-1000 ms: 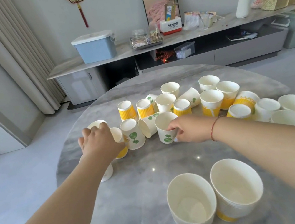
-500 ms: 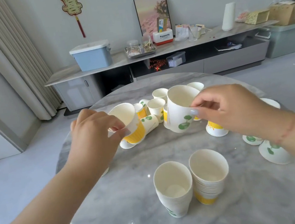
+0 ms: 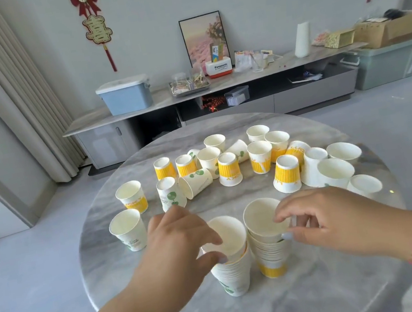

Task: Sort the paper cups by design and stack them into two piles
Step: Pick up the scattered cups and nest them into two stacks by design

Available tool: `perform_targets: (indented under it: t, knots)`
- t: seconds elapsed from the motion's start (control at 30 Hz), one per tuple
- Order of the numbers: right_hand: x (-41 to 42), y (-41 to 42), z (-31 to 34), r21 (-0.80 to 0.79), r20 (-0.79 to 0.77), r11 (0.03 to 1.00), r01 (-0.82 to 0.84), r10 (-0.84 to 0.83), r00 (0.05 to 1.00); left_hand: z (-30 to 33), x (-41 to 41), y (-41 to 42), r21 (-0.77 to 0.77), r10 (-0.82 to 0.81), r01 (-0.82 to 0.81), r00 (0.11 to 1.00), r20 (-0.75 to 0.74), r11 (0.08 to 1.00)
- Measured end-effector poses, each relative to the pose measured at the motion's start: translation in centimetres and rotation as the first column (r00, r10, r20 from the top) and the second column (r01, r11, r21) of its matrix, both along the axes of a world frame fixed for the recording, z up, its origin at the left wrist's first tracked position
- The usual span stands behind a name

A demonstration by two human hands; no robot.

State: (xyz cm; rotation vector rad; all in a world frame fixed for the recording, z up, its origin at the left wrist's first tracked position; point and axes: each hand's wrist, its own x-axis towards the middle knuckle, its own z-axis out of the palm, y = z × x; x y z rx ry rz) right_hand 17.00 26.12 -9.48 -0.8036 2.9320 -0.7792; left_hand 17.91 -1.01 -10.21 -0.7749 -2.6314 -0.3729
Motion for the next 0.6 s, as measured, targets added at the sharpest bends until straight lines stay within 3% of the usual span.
perform_targets:
  t: [0.13,0.23,0.3,0.5,0.6]
  knots:
    - [-1.1,0.0,0.6,-0.066,0.018,0.993,0.099,-0.098,0.995,-0.2,-1.0,-1.2,0.049,0.074,-0.072,0.997,-0.035,0.996]
    - [-4.3,0.4,0.6,-0.083,0.001,0.964,0.254,-0.254,0.967,-0.7,-2.6,-2.8,0.062,0.251,-0.247,0.965,-0.072,0.967]
    - [-7.1,1.0,0.0,-0.067,0.016,0.932,0.355,-0.355,0.935,-1.3,-4.1,-4.3,0.018,0.399,-0.399,0.917,-0.023,0.917]
    - [-14.8,3.3,-3.5,0.076,-0.045,0.888,0.454,-0.452,0.891,-4.3,-7.4,-8.8,-0.094,0.651,-0.645,0.750,0.112,0.759]
    - [-16.6,3.9,-4.9,0.319,-0.184,0.801,0.507,-0.472,0.862,-5.3,-8.4,-10.4,-0.180,0.720,-0.699,0.686,0.100,0.692]
